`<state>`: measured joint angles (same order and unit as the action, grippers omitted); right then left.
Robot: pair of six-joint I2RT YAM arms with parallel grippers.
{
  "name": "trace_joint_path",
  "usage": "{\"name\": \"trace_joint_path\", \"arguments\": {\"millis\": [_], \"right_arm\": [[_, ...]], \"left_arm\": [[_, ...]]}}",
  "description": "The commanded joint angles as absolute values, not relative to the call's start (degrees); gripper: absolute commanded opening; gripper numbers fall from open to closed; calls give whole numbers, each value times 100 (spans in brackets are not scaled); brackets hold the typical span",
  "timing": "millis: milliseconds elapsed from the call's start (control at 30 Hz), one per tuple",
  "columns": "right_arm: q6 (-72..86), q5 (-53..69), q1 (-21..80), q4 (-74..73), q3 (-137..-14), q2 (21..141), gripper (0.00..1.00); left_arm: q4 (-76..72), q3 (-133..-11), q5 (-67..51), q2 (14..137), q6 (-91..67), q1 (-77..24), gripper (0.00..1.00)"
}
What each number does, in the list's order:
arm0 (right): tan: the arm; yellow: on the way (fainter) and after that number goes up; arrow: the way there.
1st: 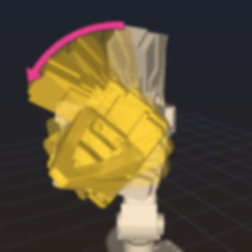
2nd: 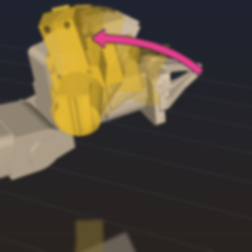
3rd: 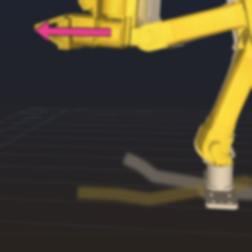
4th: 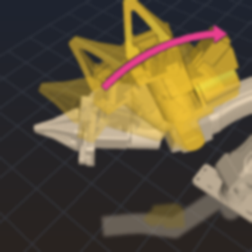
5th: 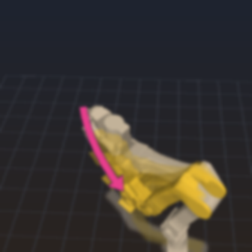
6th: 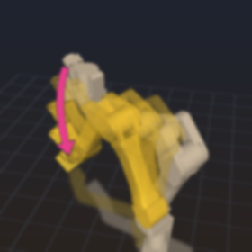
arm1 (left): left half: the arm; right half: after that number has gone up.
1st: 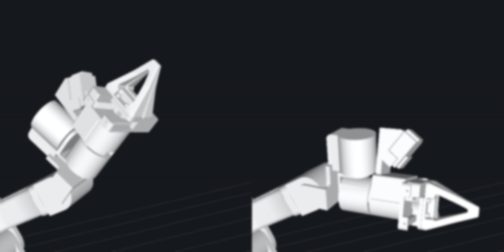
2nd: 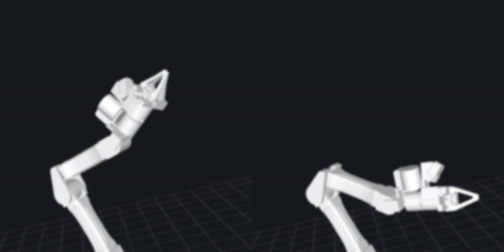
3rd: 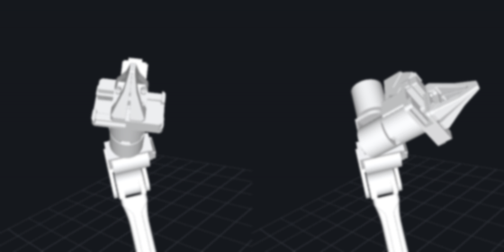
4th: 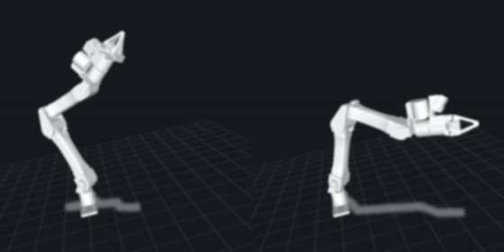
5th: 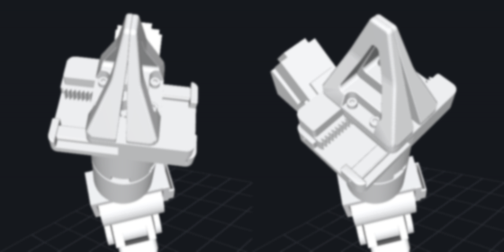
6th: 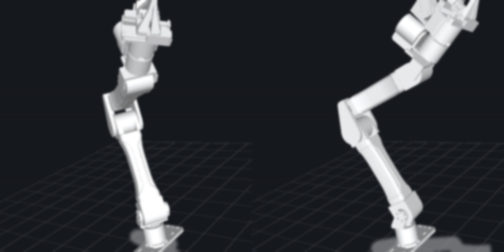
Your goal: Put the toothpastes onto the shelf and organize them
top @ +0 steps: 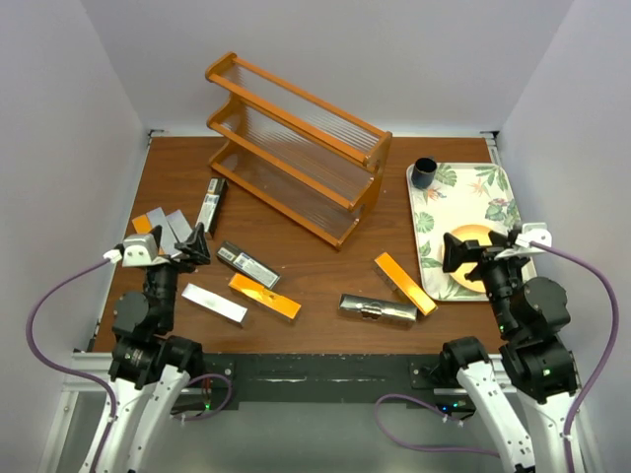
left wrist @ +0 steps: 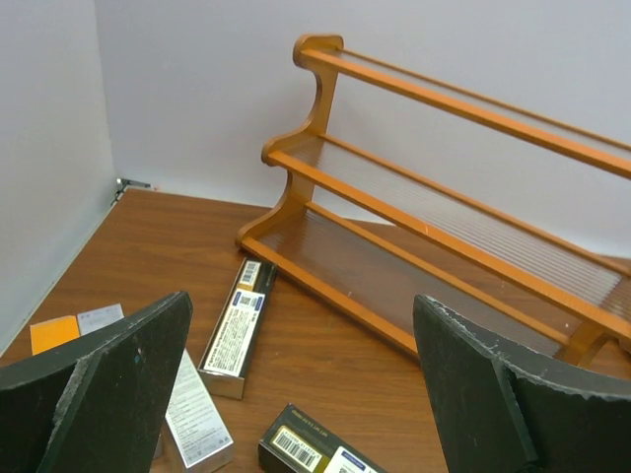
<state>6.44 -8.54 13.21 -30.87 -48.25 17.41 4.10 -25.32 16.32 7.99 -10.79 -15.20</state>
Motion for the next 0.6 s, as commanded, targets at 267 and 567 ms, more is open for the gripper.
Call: {"name": "trace_joint_path", "arguments": {"millis": [267,567], "right_arm": [[562,-1336,1617,-2927,-4386,1310,99],[562,-1380,1907,-2690,-4017,933,99]], "left_arm": [[334,-2821,1512,1529,-976,-1547,100],[536,-3321,1599,2811,-624,-1547,100]]}}
